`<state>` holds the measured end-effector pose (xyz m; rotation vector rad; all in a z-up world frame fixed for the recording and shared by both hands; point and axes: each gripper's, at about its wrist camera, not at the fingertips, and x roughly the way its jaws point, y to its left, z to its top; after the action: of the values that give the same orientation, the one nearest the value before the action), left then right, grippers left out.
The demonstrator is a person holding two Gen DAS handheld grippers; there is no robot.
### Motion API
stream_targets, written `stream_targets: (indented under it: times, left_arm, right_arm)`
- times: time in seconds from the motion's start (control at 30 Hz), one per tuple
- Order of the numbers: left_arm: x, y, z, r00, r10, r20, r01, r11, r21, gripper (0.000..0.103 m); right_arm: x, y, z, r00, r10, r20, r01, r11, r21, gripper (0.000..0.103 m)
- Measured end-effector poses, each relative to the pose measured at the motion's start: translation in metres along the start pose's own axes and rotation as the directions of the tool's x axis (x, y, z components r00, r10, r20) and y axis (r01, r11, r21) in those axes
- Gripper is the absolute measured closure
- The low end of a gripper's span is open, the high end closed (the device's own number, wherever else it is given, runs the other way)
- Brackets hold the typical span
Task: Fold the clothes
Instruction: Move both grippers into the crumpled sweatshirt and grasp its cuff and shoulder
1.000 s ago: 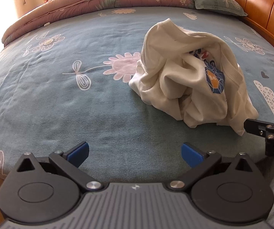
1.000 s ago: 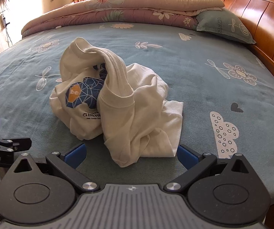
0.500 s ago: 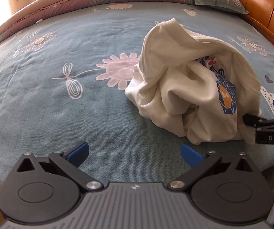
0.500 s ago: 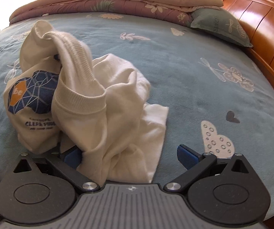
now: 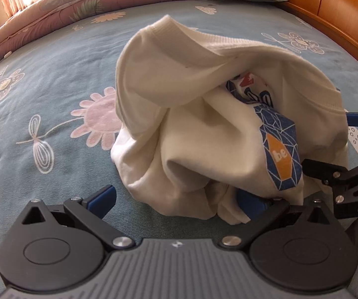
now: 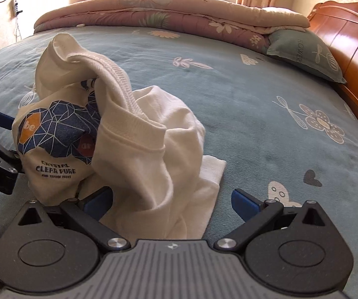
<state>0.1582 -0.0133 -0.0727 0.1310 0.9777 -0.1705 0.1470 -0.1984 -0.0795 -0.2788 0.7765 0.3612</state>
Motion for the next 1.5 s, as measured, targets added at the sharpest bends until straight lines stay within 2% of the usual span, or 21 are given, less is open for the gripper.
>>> stream_targets:
  times: [0.13, 0.27, 0.4, 0.5, 0.57, 0.73, 0.87, 0.93, 1.07, 1.2, 1.37, 1.5]
  left_arm:
    - [0.013, 0.011, -0.004, 0.997, -0.074, -0.023, 0.073, 0.997, -0.021, 0.000]
    - [0.019, 0.029, -0.012, 0.983, -0.183, 0.009, 0.183, 0.982, -0.038, 0.000]
    - [0.019, 0.026, -0.020, 0.978, -0.203, 0.054, 0.199, 0.977, 0.081, 0.000]
    - [0.019, 0.027, -0.016, 0.977, -0.211, 0.032, 0.209, 0.976, 0.067, 0.000]
    - [0.020, 0.026, -0.015, 0.976, -0.217, 0.029, 0.213, 0.973, 0.086, 0.000]
    - [0.013, 0.028, 0.002, 0.974, -0.214, -0.078, 0.222, 0.969, 0.112, 0.000]
    - [0.006, 0.029, 0.015, 0.964, -0.207, -0.167, 0.230, 0.964, 0.130, 0.001]
    - [0.003, 0.030, 0.022, 0.956, -0.202, -0.211, 0.234, 0.962, 0.139, 0.002]
    - [-0.037, 0.032, 0.043, 0.955, -0.190, -0.227, 0.244, 0.939, 0.243, 0.002]
    - [-0.071, 0.040, 0.072, 0.958, -0.183, -0.220, 0.248, 0.915, 0.320, 0.003]
    - [-0.069, 0.049, 0.109, 0.969, -0.179, -0.173, 0.236, 0.881, 0.410, 0.006]
    - [-0.048, 0.050, 0.116, 0.966, -0.184, -0.179, 0.251, 0.826, 0.505, 0.010]
  right_arm:
    - [0.017, 0.001, 0.001, 0.999, 0.021, -0.031, -0.023, 0.997, -0.069, 0.000]
    - [0.026, -0.008, -0.001, 0.995, 0.083, -0.058, -0.089, 0.991, -0.098, 0.000]
    - [0.037, -0.024, -0.002, 0.978, 0.176, -0.108, -0.186, 0.979, -0.086, 0.000]
    - [0.044, -0.032, 0.004, 0.960, 0.228, -0.162, -0.241, 0.968, -0.066, 0.000]
    - [0.047, -0.030, 0.010, 0.953, 0.224, -0.203, -0.242, 0.968, -0.069, 0.000]
    - [0.052, -0.025, 0.020, 0.934, 0.207, -0.290, -0.232, 0.971, -0.055, 0.000]
    - [0.050, -0.021, 0.030, 0.901, 0.187, -0.391, -0.225, 0.973, -0.053, 0.000]
    - [0.036, -0.023, 0.038, 0.890, 0.202, -0.408, -0.249, 0.966, -0.064, 0.000]
    - [-0.003, -0.031, 0.062, 0.889, 0.213, -0.406, -0.270, 0.959, -0.088, 0.000]
    - [-0.025, -0.034, 0.084, 0.874, 0.254, -0.414, -0.303, 0.951, -0.055, 0.002]
    - [-0.031, -0.027, 0.102, 0.858, 0.303, -0.415, -0.360, 0.930, -0.066, 0.017]
    - [-0.014, -0.023, 0.098, 0.841, 0.337, -0.424, -0.399, 0.915, -0.065, 0.020]
